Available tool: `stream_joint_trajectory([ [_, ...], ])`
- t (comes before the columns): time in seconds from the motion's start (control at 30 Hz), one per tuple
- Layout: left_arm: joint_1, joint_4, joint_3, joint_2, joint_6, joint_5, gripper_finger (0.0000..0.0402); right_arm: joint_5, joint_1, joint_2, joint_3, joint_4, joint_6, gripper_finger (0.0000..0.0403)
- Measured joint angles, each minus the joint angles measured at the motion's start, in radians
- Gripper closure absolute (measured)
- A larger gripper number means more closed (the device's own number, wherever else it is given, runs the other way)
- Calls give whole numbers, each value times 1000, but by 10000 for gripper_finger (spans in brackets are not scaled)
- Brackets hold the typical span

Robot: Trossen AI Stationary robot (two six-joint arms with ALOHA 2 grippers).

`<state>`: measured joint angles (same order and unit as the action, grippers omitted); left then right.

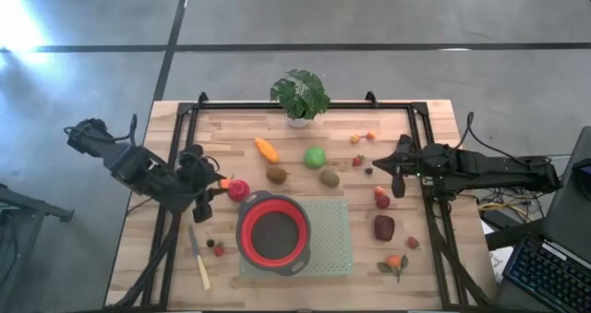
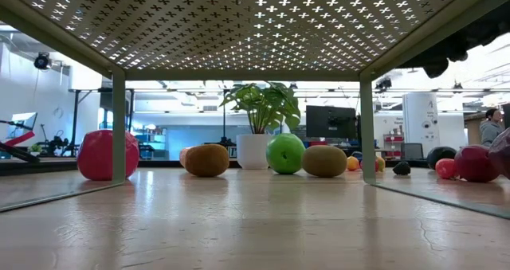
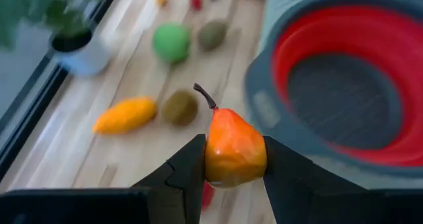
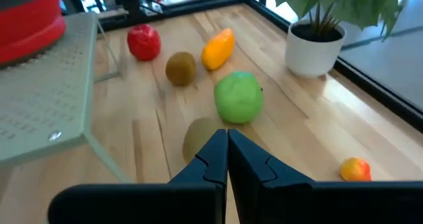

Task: Pick & Place Fruit
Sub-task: Put the pear into the red strainer

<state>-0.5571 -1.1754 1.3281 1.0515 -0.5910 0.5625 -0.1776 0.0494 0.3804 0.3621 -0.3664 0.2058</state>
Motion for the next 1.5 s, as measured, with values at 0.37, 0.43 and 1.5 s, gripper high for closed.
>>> stream_joint_trajectory([
  [0.37,0,128,19,48,140,-27,268,2,-43,-206,-87,53,1,394],
  [0.43,0,129,30,77,160,-29,268,3,-49,-225,-109,68,-22,394],
  [1.5,35,136,256,422,380,-75,260,-13,-49,-318,-210,89,-88,394],
])
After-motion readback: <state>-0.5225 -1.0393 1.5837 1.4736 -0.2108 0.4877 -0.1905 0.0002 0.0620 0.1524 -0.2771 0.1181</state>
